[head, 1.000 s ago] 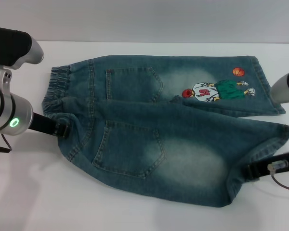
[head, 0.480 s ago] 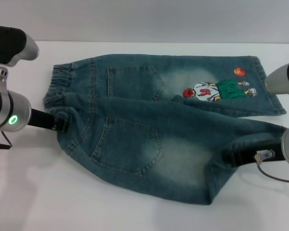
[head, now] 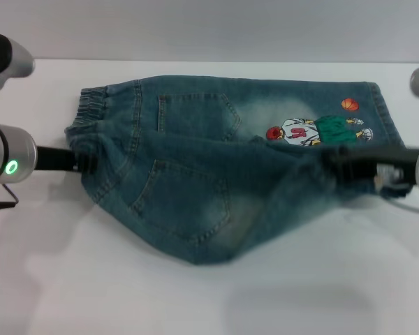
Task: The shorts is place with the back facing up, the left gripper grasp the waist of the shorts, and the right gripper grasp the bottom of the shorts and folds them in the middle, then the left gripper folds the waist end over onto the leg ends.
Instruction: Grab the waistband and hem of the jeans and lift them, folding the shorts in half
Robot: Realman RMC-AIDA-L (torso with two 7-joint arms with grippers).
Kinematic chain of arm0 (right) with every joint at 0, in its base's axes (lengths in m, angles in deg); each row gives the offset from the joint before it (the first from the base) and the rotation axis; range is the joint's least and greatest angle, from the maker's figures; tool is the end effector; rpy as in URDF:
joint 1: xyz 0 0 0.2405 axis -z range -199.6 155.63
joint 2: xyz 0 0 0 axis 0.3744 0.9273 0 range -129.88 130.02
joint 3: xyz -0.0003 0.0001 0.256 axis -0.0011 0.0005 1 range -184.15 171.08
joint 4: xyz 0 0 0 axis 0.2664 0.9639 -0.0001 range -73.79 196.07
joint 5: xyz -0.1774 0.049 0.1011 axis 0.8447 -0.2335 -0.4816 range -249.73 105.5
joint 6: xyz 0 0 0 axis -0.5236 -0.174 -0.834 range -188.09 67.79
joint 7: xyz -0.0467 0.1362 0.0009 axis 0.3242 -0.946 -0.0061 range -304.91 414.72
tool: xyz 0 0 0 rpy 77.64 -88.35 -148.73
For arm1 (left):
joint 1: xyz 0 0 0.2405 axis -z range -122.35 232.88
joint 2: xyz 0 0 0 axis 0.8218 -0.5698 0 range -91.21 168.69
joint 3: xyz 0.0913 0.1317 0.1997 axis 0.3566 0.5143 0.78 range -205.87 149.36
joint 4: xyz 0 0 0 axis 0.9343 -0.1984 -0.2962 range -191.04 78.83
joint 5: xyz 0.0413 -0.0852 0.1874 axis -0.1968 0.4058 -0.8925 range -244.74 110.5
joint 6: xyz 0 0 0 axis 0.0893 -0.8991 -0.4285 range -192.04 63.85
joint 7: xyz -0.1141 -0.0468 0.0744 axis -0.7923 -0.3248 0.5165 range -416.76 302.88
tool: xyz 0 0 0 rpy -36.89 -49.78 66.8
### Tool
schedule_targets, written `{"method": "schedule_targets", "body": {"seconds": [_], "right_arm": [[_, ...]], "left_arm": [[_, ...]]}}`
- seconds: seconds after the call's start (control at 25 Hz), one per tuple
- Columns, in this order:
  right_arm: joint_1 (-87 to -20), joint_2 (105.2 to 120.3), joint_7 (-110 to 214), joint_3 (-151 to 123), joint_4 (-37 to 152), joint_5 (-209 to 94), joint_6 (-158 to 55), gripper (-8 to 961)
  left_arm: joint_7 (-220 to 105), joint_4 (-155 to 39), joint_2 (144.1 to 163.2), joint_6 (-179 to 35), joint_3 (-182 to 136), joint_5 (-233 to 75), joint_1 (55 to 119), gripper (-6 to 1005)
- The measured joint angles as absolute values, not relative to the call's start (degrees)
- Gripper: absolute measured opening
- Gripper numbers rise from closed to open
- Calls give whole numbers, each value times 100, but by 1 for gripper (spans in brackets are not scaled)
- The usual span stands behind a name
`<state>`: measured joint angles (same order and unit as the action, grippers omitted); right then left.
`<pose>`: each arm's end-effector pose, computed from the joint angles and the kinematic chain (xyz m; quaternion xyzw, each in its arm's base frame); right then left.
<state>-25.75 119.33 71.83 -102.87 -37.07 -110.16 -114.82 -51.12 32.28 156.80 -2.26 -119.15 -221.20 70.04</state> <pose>0.1954 0.3071 -0.0008 -0.8468 0.4100 0.0651 0.3326 -0.2290 0.3453 0.0175 -0.7936 -0.4762 0.0248 0.3780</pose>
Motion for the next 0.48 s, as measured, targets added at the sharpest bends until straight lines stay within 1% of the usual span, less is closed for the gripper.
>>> {"method": "schedule_targets", "body": {"seconds": [0.08, 0.48], "right_arm": [[-2467, 11939, 7649, -10290, -3566, -11370, -10701, 0], [-2352, 11923, 8957, -10311, -2635, -12821, -8881, 11]], "left_arm": [[-5095, 3261, 15676, -553, -11881, -22067, 6909, 210], [-5083, 3214, 15673, -1850, -11735, -21702, 6698, 208]]}}
